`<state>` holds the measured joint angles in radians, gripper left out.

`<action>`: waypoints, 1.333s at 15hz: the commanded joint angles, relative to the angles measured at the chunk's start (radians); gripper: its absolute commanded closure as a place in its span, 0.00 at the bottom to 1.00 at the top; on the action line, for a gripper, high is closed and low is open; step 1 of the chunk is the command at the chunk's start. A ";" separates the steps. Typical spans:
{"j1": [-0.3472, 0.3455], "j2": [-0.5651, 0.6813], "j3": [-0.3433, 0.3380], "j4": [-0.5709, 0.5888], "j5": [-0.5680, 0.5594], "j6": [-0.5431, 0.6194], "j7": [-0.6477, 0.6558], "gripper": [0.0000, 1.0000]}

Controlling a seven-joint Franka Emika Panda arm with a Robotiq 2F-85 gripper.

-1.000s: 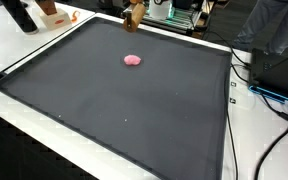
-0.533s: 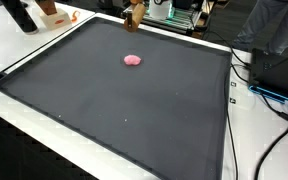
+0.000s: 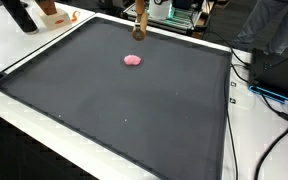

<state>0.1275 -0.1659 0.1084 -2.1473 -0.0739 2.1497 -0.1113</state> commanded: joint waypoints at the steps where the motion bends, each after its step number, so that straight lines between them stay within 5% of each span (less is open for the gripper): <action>1: 0.005 0.039 -0.025 -0.010 0.082 -0.026 -0.186 0.76; 9: -0.019 0.070 -0.057 -0.096 0.193 0.056 -0.459 0.76; 20: -0.021 0.096 -0.054 -0.221 0.183 0.266 -0.484 0.76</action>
<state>0.1084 -0.0627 0.0512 -2.3336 0.0991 2.3619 -0.5757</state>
